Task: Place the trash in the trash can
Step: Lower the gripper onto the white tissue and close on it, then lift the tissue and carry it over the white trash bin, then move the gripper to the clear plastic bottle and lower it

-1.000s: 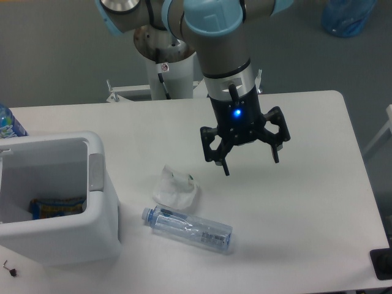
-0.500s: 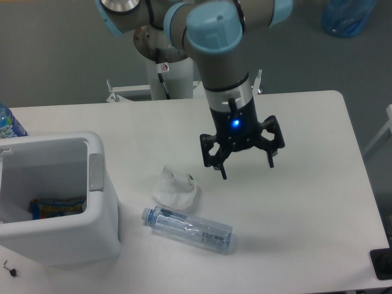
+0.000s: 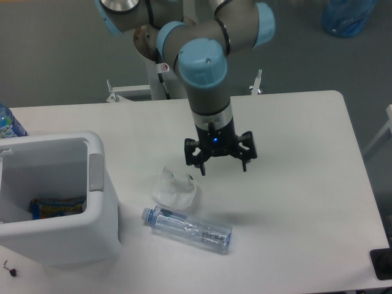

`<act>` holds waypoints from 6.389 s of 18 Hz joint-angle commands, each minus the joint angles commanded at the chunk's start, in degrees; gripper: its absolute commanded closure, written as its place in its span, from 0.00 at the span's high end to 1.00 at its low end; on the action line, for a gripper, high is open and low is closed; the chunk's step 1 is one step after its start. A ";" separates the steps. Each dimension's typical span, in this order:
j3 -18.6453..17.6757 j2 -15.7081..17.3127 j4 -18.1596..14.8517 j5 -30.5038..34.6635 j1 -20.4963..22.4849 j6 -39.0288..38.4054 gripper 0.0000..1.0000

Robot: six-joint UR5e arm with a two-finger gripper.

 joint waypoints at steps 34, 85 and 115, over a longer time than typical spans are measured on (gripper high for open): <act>1.05 -9.94 0.35 0.26 -4.75 -3.78 0.08; 12.57 8.87 0.96 -33.31 -12.83 -29.18 0.10; 11.17 5.35 1.23 -24.62 4.56 -40.59 1.00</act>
